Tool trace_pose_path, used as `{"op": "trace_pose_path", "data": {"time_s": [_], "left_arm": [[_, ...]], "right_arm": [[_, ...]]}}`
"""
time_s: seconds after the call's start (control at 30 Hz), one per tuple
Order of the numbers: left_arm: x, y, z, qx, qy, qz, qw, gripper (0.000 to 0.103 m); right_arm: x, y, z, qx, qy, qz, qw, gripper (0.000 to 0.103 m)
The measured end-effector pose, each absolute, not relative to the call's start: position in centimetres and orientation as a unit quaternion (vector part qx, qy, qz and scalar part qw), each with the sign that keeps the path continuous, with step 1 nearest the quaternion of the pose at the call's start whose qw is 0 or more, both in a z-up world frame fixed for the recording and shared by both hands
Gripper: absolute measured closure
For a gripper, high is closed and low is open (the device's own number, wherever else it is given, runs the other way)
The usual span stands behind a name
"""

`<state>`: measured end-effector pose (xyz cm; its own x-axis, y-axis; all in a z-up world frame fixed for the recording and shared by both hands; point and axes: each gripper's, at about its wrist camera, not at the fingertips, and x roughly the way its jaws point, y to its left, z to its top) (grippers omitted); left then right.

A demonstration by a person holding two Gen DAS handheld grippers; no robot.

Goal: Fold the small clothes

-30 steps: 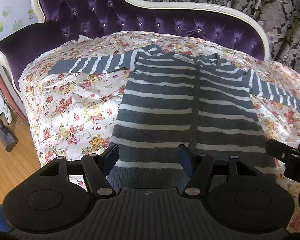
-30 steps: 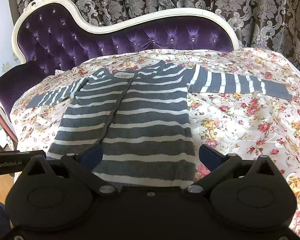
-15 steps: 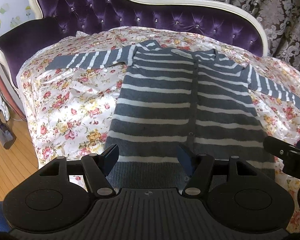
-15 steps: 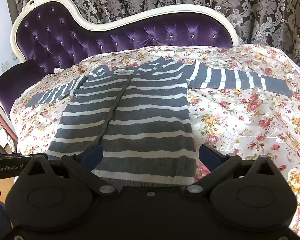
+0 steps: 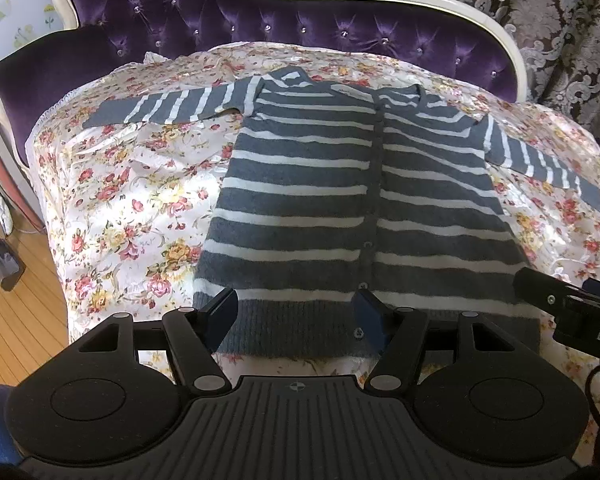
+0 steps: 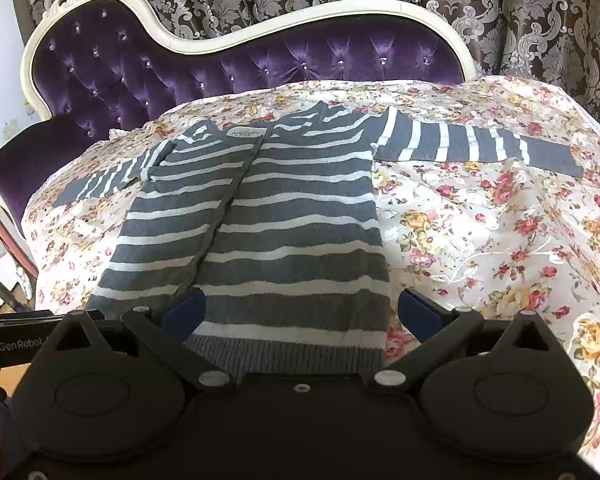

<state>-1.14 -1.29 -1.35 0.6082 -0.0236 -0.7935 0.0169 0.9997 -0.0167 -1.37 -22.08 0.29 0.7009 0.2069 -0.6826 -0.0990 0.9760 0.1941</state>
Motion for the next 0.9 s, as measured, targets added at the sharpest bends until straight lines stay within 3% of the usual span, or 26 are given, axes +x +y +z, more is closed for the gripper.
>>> {"op": "trace_pose_path", "data": {"time_s": [0.9], "left_arm": [[-3.7, -1.4, -0.9, -0.008, 0.434, -0.014, 0.901, 0.04]], "right_arm": [[-3.8, -22.5, 0.9, 0.078, 0.366, 0.096, 0.922, 0.001]]}}
